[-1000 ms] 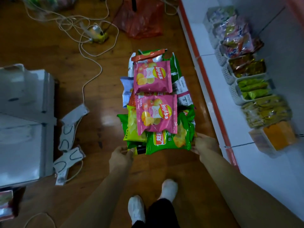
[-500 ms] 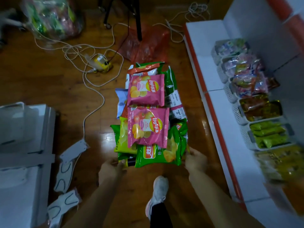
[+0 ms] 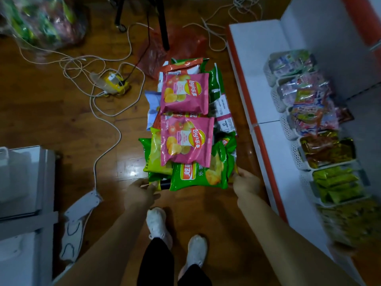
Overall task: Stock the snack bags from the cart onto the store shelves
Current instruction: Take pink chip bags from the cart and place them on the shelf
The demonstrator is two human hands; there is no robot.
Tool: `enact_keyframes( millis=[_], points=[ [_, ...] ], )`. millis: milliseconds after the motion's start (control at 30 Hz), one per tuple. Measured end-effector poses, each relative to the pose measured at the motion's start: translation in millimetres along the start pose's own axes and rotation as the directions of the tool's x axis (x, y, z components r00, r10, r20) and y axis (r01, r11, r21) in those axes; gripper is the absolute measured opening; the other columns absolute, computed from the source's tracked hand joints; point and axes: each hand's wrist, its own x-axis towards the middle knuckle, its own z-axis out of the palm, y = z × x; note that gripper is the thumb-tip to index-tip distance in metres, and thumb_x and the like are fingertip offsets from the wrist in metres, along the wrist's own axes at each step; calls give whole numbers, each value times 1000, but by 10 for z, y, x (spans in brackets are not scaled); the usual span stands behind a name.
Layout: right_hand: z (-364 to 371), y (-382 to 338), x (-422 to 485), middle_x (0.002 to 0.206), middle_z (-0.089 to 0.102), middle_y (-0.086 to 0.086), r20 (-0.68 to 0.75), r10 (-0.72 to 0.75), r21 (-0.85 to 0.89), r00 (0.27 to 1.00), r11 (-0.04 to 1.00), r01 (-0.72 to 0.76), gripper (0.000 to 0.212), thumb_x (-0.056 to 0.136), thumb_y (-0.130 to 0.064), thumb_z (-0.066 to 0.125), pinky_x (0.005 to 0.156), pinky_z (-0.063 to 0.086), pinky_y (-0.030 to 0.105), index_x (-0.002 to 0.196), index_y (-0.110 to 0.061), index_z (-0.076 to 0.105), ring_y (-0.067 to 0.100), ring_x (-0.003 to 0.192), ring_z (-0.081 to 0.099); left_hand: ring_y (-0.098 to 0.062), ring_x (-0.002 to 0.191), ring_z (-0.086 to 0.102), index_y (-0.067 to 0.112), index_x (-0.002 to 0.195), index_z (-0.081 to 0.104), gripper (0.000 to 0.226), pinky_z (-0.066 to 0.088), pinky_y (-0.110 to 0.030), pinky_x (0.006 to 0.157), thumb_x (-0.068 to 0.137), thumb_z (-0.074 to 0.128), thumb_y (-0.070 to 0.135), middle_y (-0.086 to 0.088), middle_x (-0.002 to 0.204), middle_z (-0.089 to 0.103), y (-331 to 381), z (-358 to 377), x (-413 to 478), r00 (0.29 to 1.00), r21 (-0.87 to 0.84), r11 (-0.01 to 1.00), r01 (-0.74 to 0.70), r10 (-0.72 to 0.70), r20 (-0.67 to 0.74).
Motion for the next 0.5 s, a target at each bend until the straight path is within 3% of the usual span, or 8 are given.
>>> enact_keyframes(
  millis=[133,300,433,500],
  points=[
    [88,-243,85,116,66,11,-10,-15,29,1000,999,15,31,93,-7,57,73,50,28,124,-5,61,18,86,60,-13,49,61,0,114,53,25,43,-18,36,91,59,9,-16,95,60,267,52,144,999,23,1000,-15,15,34],
    [207,-420,67,121,65,13,-62,6,27,998,1000,-5,32,93,-7,56,80,51,28,125,-5,61,19,93,62,-13,54,58,1,112,58,24,42,-25,47,91,61,12,-17,87,62,531,54,245,999,60,998,16,-19,48],
    [240,-532,63,120,64,15,-52,6,35,999,999,-4,33,94,-4,54,77,49,25,126,-4,59,18,88,59,-4,34,56,-3,113,57,28,43,-20,41,89,63,9,-11,69,59,629,71,308,997,39,998,38,-41,58],
    [241,-555,95,120,64,15,-66,22,46,998,999,-19,33,93,-4,55,73,52,27,126,-4,59,19,88,61,-1,30,53,-5,116,56,31,42,-18,38,88,63,9,-15,78,61,664,69,307,997,44,997,56,-58,48]
  ],
)
